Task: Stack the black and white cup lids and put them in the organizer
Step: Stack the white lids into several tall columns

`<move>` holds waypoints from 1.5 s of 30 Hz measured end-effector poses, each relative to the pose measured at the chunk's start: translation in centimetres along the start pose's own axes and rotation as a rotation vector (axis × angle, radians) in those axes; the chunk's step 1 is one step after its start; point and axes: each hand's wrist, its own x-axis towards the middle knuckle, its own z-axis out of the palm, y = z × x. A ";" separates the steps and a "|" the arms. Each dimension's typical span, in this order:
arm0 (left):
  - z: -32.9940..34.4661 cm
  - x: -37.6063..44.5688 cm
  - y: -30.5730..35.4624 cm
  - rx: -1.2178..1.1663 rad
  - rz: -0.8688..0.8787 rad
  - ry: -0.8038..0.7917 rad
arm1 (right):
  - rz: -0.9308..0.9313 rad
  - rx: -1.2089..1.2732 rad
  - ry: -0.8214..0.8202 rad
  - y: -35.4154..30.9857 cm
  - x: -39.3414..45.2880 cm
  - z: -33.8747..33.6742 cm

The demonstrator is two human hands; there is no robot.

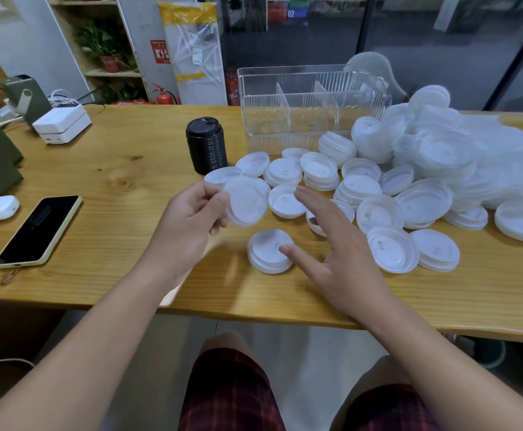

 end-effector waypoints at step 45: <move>-0.2 2.6 -2.9 0.561 0.216 0.035 | 0.125 -0.084 -0.283 0.0 0.8 0.5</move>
